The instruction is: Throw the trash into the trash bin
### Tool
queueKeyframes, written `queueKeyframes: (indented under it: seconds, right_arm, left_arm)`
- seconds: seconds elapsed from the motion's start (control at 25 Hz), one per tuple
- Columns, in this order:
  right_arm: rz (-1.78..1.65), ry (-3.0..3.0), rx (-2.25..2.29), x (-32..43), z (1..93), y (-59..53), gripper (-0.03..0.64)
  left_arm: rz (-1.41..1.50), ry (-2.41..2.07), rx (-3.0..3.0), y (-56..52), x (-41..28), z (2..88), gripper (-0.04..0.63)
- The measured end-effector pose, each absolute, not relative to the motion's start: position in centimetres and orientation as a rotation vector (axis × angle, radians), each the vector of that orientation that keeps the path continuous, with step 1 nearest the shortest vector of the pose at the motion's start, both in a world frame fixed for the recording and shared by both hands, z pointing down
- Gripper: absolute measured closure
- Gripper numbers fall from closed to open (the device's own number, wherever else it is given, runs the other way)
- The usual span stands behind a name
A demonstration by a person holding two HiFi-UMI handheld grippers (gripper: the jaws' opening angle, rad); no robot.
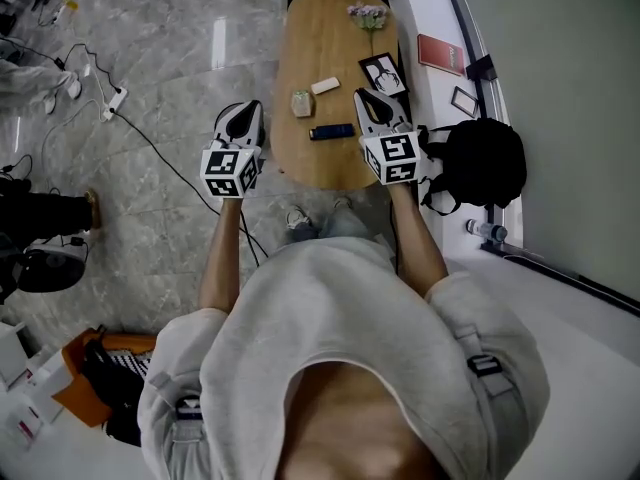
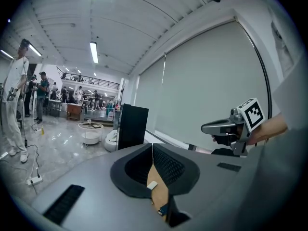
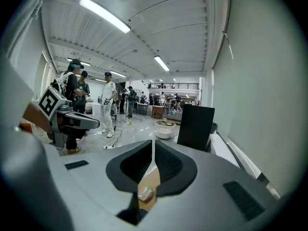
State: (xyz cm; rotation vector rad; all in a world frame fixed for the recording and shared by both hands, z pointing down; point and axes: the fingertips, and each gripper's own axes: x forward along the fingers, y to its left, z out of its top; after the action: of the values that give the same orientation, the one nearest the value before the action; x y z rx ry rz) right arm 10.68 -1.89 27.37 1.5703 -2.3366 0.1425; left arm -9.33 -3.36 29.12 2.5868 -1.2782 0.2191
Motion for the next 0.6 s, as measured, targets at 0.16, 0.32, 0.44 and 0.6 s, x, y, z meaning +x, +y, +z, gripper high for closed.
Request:
queueKeyframes:
  seconds: [0.16,0.32,0.44,0.6]
  right_arm:
    - [0.174,-2.353,1.532,11.0,28.7,-3.1,0.578]
    - [0.206,-2.384,1.487,11.9,30.0,-4.3,0.578]
    - [0.231,-2.408,1.444,12.5,31.2,-5.2,0.578]
    - [0.275,-2.438,1.39,13.8,32.9,-6.3,0.578]
  left_arm:
    - [0.248,-1.28,2.571,-4.0,-8.5,29.9,0.575]
    - [0.274,-1.313,2.539,-4.6,-7.3,30.5,0.575]
    - [0.29,-1.34,2.505,-5.0,-6.3,31.2,0.575]
    - [0.324,-1.365,2.462,-5.3,-4.5,32.5,0.575]
